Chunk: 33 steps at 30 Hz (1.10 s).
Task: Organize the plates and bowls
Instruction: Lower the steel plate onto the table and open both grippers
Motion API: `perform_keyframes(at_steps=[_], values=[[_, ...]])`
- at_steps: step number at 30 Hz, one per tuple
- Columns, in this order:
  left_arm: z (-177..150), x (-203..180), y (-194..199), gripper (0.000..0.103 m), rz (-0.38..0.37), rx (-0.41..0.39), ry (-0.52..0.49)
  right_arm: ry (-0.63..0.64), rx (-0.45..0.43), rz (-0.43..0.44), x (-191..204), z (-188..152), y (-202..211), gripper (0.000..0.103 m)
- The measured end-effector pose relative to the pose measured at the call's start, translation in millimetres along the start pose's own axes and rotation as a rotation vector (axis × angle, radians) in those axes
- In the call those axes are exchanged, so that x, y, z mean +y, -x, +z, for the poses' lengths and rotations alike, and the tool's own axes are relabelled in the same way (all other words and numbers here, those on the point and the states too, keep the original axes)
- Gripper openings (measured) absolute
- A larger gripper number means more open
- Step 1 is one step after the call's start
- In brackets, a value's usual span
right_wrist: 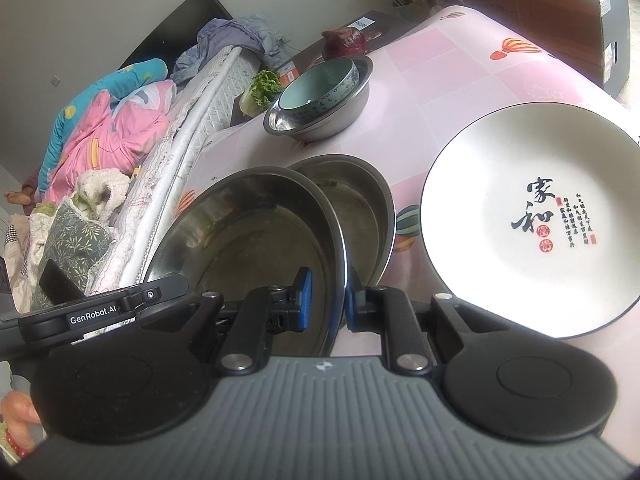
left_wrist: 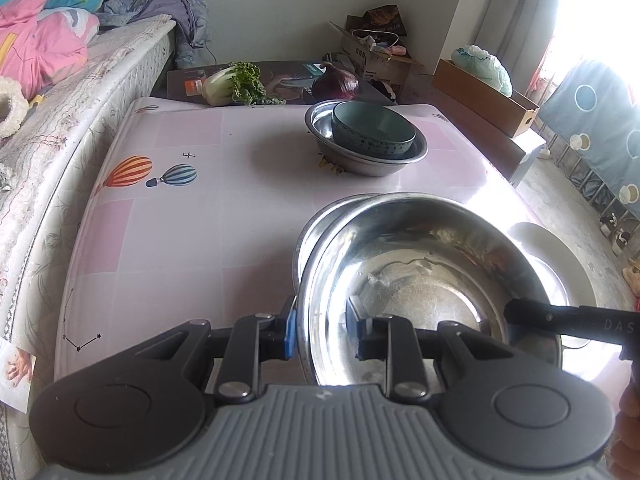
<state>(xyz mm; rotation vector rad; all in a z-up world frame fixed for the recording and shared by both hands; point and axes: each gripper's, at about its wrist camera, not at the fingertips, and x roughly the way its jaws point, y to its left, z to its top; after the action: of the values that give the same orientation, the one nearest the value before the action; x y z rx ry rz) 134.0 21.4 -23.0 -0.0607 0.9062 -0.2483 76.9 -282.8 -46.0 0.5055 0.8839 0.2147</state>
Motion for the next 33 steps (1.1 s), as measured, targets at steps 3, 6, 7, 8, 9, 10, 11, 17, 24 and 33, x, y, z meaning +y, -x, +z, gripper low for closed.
perform_keyframes(at_steps=[3,6,7,8,9,10,11,17,24,33], values=[[1,1,-8,0.025,-0.005,0.015,0.001,-0.001,0.003,-0.013,-1,1,-4,0.015],[3,0,-15,0.025,-0.012,0.028,0.001,-0.002,0.011,-0.032,-2,3,-10,0.015],[4,0,-17,0.025,-0.013,0.033,0.000,-0.001,0.014,-0.039,-3,3,-11,0.016],[4,0,-19,0.025,-0.014,0.037,0.000,0.000,0.015,-0.046,-3,4,-13,0.016],[4,0,-21,0.025,-0.016,0.041,0.000,0.002,0.016,-0.053,-3,4,-14,0.016],[4,0,-23,0.025,-0.019,0.046,0.001,0.005,0.017,-0.063,-3,4,-16,0.017],[4,0,-25,0.025,-0.022,0.051,0.002,0.007,0.018,-0.070,-3,4,-17,0.017],[3,-1,-31,0.027,-0.019,0.056,-0.003,0.029,0.003,-0.124,-2,7,-18,0.020],[4,1,-29,0.028,-0.007,0.045,0.000,0.036,-0.039,-0.170,-2,13,-13,0.034],[3,-1,-21,0.051,0.035,0.026,-0.006,0.019,-0.067,-0.160,-9,13,-1,0.043]])
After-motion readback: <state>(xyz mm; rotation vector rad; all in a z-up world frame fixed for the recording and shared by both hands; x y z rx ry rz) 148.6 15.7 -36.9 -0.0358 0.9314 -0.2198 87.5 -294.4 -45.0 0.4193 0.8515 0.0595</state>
